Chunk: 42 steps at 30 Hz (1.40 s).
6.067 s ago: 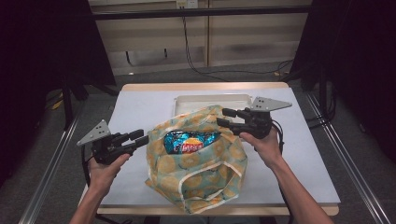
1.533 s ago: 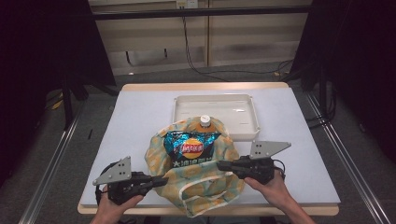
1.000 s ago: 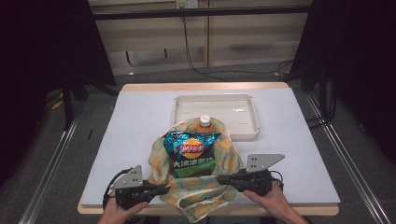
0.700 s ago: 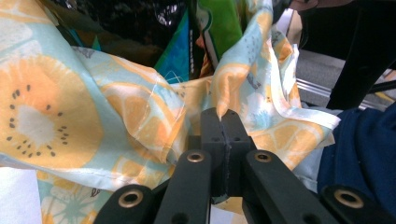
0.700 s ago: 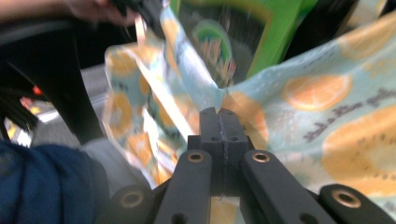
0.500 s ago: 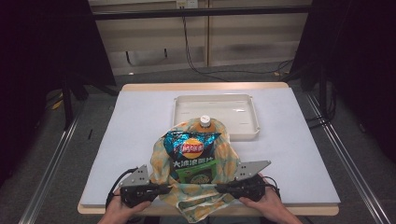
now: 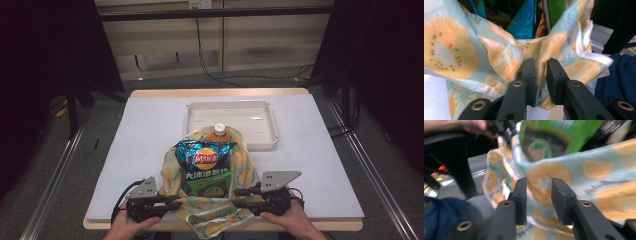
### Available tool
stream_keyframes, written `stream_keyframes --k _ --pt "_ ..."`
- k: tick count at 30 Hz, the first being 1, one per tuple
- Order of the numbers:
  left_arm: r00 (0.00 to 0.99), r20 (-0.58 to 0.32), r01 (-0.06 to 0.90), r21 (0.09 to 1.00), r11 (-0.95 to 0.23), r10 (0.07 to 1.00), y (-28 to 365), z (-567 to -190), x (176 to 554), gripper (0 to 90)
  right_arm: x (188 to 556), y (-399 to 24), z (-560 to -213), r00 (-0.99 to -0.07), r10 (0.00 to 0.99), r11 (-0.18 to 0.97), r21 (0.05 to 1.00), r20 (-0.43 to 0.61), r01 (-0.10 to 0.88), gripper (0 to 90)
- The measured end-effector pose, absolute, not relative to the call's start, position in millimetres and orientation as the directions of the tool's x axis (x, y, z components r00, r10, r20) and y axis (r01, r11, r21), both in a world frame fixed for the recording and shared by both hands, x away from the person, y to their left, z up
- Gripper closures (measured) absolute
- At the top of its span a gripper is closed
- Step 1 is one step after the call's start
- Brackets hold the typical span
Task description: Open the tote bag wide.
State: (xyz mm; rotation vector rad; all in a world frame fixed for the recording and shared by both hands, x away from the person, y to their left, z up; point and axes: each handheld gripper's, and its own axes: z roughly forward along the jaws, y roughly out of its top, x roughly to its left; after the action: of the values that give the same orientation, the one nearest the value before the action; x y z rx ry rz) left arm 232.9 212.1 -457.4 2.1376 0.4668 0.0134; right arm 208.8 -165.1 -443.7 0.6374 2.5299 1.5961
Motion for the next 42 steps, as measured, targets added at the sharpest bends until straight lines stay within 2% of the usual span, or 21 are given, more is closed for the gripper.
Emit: stream_keyframes --k 1,3,5,6,8,13,16,18,21,26,31,32,33,35,36,39,42 --pt "0.927 -0.172 0.326 0.810 -0.487 0.334 213 -456 231 76.4 209 -165 -444 -0.910 0.388 0.370 0.879 0.148 0.301 64.1" --pt "0.925 -0.174 0.318 0.843 -0.434 0.339 219 -448 230 70.1 214 -176 -435 -0.889 0.436 0.333 0.893 0.139 0.303 61.6" --pt "0.925 -0.166 0.308 0.853 -0.422 0.342 222 -445 230 67.3 216 -179 -434 -0.885 0.444 0.325 0.896 0.139 0.304 61.2" --pt "0.921 -0.178 0.315 0.863 -0.394 0.347 223 -442 230 67.3 218 -182 -432 -0.880 0.455 0.316 0.899 0.135 0.302 60.7" --pt "0.914 -0.207 0.327 0.886 -0.329 0.350 227 -436 232 61.1 222 -188 -428 -0.870 0.473 0.291 0.907 0.140 0.304 60.1" --pt "0.909 -0.160 0.281 0.917 -0.284 0.385 234 -422 241 60.0 236 -196 -420 -0.837 0.530 0.254 0.917 0.135 0.309 61.4" --pt "0.896 -0.175 0.288 0.928 -0.235 0.408 240 -415 252 60.8 251 -198 -416 -0.817 0.562 0.240 0.920 0.130 0.311 64.0" --pt "0.887 -0.155 0.277 0.933 -0.231 0.435 242 -410 261 61.2 266 -201 -410 -0.800 0.588 0.221 0.927 0.122 0.303 68.3" --pt "0.879 -0.157 0.281 0.934 -0.223 0.451 242 -409 272 60.9 277 -203 -409 -0.778 0.617 0.207 0.929 0.120 0.307 69.4" --pt "0.857 -0.165 0.312 0.920 -0.238 0.488 235 -413 296 51.7 306 -197 -419 -0.752 0.647 0.212 0.918 0.124 0.334 60.1" --pt "0.844 -0.165 0.342 0.899 -0.275 0.511 226 -424 314 40.5 322 -191 -429 -0.746 0.650 0.216 0.907 0.142 0.361 57.6" --pt "0.846 -0.160 0.345 0.891 -0.295 0.508 223 -426 316 38.6 325 -189 -431 -0.744 0.652 0.222 0.904 0.142 0.367 58.9" --pt "0.848 -0.151 0.343 0.887 -0.309 0.508 222 -428 317 38.0 326 -187 -433 -0.743 0.655 0.229 0.900 0.141 0.372 64.4" --pt "0.850 -0.158 0.351 0.880 -0.318 0.502 219 -430 319 37.0 327 -186 -438 -0.743 0.654 0.239 0.895 0.138 0.376 82.2" --pt "0.852 -0.153 0.350 0.877 -0.328 0.500 218 -431 319 36.9 327 -187 -439 -0.742 0.656 0.240 0.894 0.137 0.377 88.0" --pt "0.853 -0.163 0.364 0.866 -0.342 0.495 216 -436 322 37.2 328 -193 -442 -0.721 0.682 0.244 0.891 0.123 0.383 90.0" --pt "0.861 -0.181 0.384 0.845 -0.373 0.476 211 -443 322 47.8 328 -205 -447 -0.706 0.698 0.244 0.887 0.120 0.392 90.0"
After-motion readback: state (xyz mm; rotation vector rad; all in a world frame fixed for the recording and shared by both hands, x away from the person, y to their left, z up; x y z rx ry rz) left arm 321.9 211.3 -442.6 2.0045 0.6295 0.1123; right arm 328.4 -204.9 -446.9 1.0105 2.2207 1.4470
